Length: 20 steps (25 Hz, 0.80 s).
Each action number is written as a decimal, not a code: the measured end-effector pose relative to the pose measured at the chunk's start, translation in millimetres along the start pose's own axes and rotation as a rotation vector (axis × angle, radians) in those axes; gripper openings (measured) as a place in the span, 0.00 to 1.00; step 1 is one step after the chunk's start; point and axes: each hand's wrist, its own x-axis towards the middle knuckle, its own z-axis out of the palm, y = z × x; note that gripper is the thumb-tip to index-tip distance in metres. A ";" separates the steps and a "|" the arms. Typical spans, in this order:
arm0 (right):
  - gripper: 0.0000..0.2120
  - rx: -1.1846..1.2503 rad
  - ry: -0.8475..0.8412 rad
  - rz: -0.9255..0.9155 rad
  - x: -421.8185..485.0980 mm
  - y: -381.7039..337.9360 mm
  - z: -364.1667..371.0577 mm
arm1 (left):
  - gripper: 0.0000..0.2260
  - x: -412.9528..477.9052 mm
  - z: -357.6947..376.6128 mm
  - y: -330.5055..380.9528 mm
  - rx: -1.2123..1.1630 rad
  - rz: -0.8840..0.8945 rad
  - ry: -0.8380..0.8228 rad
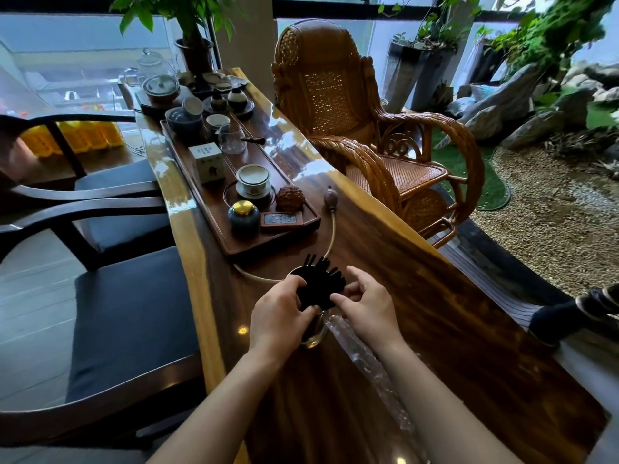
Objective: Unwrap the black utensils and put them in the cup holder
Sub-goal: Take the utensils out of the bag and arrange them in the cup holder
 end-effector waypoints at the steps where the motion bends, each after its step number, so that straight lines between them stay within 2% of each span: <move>1: 0.32 0.011 -0.014 0.012 -2.1 3.6 -0.3 | 0.20 0.9 -0.1 0.9 0.026 -0.002 0.001; 5: 0.35 0.121 -0.103 0.122 -3.4 13.1 -3.2 | 0.22 -3.8 -0.3 -1.5 -0.079 -0.044 -0.033; 7: 0.37 0.015 -0.164 0.059 -6.4 12.1 -0.7 | 0.24 -5.6 -2.8 -5.2 -0.114 -0.072 -0.009; 10: 0.30 -0.034 -0.132 -0.028 -5.4 1.8 6.0 | 0.34 4.4 -6.5 -7.3 -0.034 -0.089 -0.020; 13: 0.23 0.021 -0.090 0.023 6.8 -6.9 8.1 | 0.42 28.1 -8.7 -7.6 0.104 -0.128 -0.106; 17: 0.21 -0.043 -0.075 0.006 20.5 -10.3 5.3 | 0.42 61.1 -8.7 -10.4 0.211 -0.103 -0.279; 20: 0.19 -0.041 -0.102 0.005 29.1 -11.6 3.9 | 0.35 83.1 -9.1 -8.9 0.161 -0.060 -0.440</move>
